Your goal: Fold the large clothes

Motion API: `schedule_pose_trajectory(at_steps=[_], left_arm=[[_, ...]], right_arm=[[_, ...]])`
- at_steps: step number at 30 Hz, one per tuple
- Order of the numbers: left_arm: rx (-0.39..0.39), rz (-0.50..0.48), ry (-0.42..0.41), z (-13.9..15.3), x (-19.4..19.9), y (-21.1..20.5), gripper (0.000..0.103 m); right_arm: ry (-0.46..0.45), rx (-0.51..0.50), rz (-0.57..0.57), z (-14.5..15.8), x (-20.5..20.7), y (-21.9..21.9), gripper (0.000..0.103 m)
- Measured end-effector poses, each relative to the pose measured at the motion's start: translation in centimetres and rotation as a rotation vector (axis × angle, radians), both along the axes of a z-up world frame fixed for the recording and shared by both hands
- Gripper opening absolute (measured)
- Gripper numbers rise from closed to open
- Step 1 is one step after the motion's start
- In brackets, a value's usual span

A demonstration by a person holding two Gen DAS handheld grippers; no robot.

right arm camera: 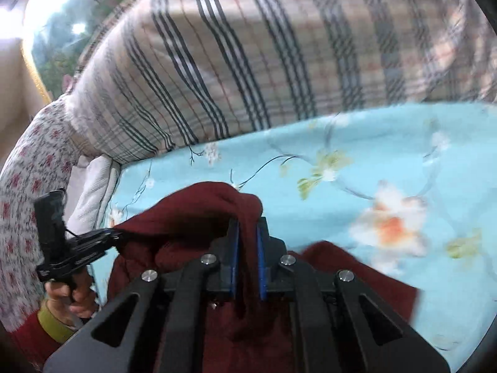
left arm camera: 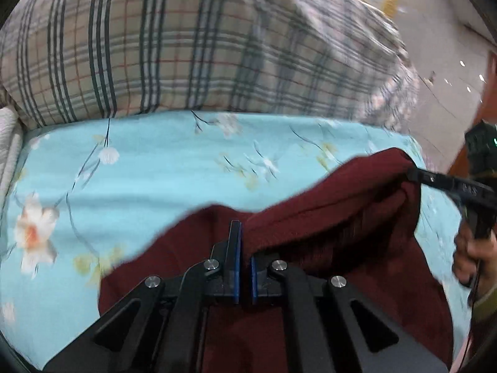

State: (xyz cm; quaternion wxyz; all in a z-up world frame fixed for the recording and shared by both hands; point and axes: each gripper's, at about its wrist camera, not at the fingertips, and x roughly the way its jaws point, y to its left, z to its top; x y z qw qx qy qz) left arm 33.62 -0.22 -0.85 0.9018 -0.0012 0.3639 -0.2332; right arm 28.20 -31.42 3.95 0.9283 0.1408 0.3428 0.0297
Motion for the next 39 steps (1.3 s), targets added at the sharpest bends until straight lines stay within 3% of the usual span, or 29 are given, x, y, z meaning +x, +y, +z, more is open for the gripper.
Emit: schedule_pose_trajectory(at_steps=[3,7,8,10,12,17,19,21,24,27,28,29,30,31,32,34,37,39], left_arm=[[0.02,-0.02,0.052,-2.6,-3.4,-0.2,0.007],[0.012,-0.02,0.173,-5.7,-5.9,0.1,0.011],[-0.016,-0.015,0.185,-5.6,-6.7,0.9,0.017],[-0.065,0.002,0.196,-5.1,-7.9,2.2,0.031],[-0.157,0.023,0.213,-4.5,-8.8,3.7,0.034],[-0.363,0.017,0.306,-4.0,-9.1,5.1,0.035],[-0.395,0.003,0.332,-3.8,-9.0,4.8,0.035],[-0.383,-0.029,0.337,-3.3,-8.9,3.8,0.035],[-0.367,-0.073,0.349,-3.5,-8.8,1.9,0.035],[-0.366,-0.127,0.378,-4.5,-7.9,0.1,0.035],[-0.368,-0.144,0.398,-5.1,-7.4,-0.3,0.035],[-0.358,-0.144,0.42,-5.8,-6.8,-0.9,0.035],[-0.336,-0.147,0.44,-6.6,-6.1,-1.6,0.035],[-0.318,-0.148,0.45,-7.1,-5.5,-2.2,0.035],[-0.299,-0.144,0.456,-7.5,-4.8,-2.7,0.034],[-0.284,-0.138,0.446,-7.5,-3.7,-3.7,0.034],[-0.285,-0.073,0.37,-6.0,-1.6,-4.1,0.034],[-0.292,-0.005,0.301,-4.5,-0.5,-3.5,0.035]], right_arm=[[0.017,-0.029,0.031,-1.0,-3.8,-0.2,0.01],[0.134,-0.067,0.056,-4.9,-7.0,1.0,0.015],[0.155,-0.055,0.056,-5.8,-7.6,1.0,0.018],[0.181,0.008,0.044,-7.0,-9.2,0.5,0.036],[0.175,0.07,0.015,-7.2,-10.9,0.0,0.043],[0.099,0.273,0.011,-5.6,-12.4,-0.4,0.043],[0.085,0.325,0.015,-4.8,-11.3,-0.3,0.043],[0.067,0.275,0.018,-3.3,-9.6,0.5,0.049],[0.059,0.056,0.041,-1.2,-6.7,2.3,0.079],[0.145,-0.022,0.159,-2.0,-2.1,3.1,0.079],[0.195,-0.033,0.182,-2.9,-0.7,3.4,0.076],[0.25,-0.048,0.216,-4.0,0.6,4.0,0.066],[0.295,-0.078,0.248,-5.0,1.6,4.6,0.02],[0.319,-0.1,0.259,-5.7,1.8,5.1,0.005],[0.321,-0.112,0.265,-5.8,2.0,5.5,0.004],[0.237,-0.104,0.283,-4.1,0.9,6.0,0.004],[0.029,-0.041,0.369,0.1,-2.9,6.8,0.004],[-0.034,-0.045,0.446,1.4,-5.5,8.0,0.004]])
